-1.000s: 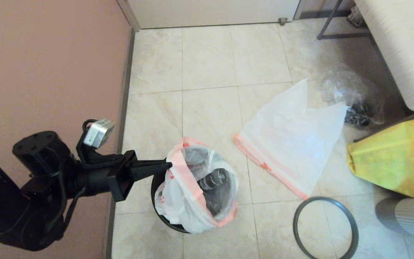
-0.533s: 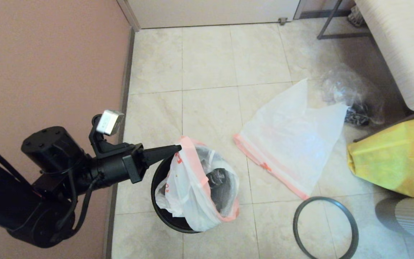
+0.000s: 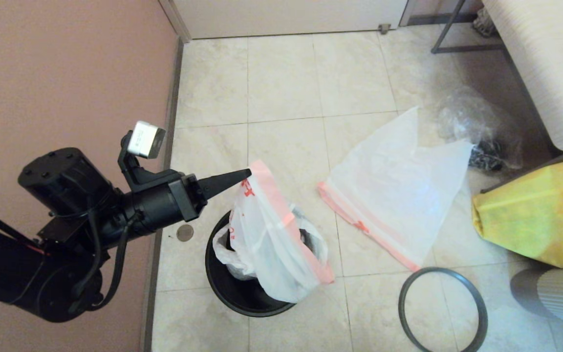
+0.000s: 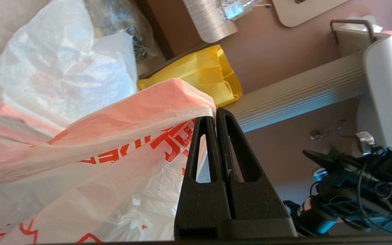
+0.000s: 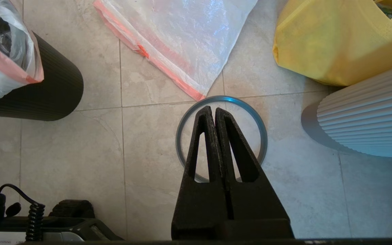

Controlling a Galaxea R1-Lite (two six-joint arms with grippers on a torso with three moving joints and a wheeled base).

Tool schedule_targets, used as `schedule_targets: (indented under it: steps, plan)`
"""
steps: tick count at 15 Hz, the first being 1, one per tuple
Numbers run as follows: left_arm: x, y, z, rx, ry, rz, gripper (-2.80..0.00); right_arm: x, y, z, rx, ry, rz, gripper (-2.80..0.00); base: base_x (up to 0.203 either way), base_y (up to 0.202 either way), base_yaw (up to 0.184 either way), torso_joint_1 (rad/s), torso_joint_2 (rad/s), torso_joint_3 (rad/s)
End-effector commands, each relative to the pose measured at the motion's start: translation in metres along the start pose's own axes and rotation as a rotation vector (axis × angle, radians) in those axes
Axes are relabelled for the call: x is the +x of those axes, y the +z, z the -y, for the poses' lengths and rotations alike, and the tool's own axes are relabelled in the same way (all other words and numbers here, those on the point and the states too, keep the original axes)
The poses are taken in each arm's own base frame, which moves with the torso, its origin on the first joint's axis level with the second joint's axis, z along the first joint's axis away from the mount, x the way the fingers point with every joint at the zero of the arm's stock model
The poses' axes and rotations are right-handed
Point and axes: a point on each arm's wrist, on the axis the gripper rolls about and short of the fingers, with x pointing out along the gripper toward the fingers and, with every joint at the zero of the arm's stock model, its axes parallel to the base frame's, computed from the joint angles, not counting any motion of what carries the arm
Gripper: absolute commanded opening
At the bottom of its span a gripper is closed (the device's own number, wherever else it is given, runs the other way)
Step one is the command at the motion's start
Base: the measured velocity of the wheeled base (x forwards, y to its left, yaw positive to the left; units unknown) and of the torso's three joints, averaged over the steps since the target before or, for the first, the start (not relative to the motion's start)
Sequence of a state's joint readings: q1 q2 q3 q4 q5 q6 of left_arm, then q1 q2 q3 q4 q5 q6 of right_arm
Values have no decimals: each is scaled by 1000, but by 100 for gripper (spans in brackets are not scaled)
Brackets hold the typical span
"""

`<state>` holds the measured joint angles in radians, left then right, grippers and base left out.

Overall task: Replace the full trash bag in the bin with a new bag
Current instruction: Place the trash bag on the floor

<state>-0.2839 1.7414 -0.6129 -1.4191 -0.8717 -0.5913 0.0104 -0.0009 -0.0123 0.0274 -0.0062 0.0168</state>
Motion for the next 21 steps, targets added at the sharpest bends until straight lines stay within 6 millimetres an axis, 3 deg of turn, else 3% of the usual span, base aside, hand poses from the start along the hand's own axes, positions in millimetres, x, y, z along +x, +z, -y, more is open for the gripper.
schedule_targets:
  steps: [1,6,13,17,21]
  plan:
    - [2,9,9,18,-23,13,-280,0,0,0,0,0,-1,-280,0,0,0,0,0,0]
    - [16,27,26,-5,22,43,-280,0,0,0,0,0,-1,-280,0,0,0,0,0,0]
    - [23,35,42,-34,67,56,-280,0,0,0,0,0,-2,-280,0,0,0,0,0,0]
    - [20,32,38,-113,133,-22,-280,0,0,0,0,0,-1,-280,0,0,0,0,0,0]
    - [27,55,41,-149,162,-52,-280,0,0,0,0,0,-1,-280,0,0,0,0,0,0]
